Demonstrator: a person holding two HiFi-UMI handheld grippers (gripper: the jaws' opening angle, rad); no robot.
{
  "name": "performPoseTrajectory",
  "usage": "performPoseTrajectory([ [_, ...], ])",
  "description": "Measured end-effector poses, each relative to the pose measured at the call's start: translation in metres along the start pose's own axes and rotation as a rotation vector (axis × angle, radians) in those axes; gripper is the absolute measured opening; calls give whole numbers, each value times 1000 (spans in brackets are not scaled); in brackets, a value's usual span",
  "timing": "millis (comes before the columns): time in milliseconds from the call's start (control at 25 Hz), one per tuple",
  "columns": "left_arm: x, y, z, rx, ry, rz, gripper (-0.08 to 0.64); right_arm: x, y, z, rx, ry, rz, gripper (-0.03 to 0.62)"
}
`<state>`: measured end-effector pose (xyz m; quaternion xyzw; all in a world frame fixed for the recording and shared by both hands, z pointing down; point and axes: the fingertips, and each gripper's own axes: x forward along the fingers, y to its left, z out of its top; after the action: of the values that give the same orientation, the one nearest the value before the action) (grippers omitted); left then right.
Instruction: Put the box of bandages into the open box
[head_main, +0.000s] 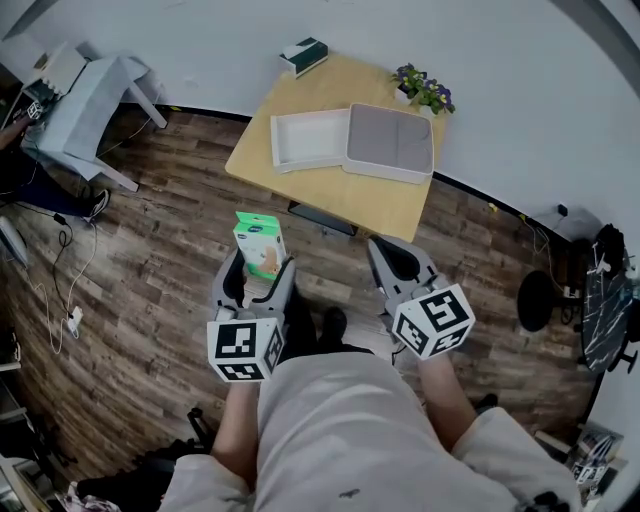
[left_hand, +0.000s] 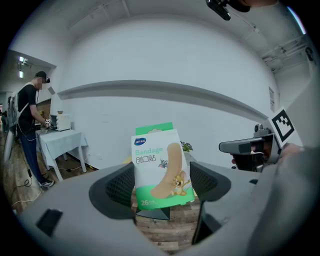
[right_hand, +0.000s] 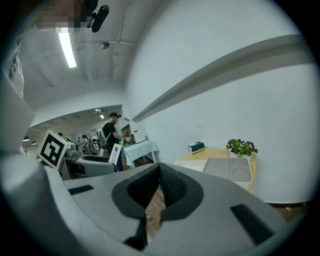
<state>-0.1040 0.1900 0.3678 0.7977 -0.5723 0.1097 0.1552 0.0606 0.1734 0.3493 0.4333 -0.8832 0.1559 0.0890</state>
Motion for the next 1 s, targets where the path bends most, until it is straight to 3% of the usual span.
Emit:
performPoseTrajectory([
  [1000,76,73,46,-27,-17,-85,348,91,-17,40,8,-1,-77,5],
])
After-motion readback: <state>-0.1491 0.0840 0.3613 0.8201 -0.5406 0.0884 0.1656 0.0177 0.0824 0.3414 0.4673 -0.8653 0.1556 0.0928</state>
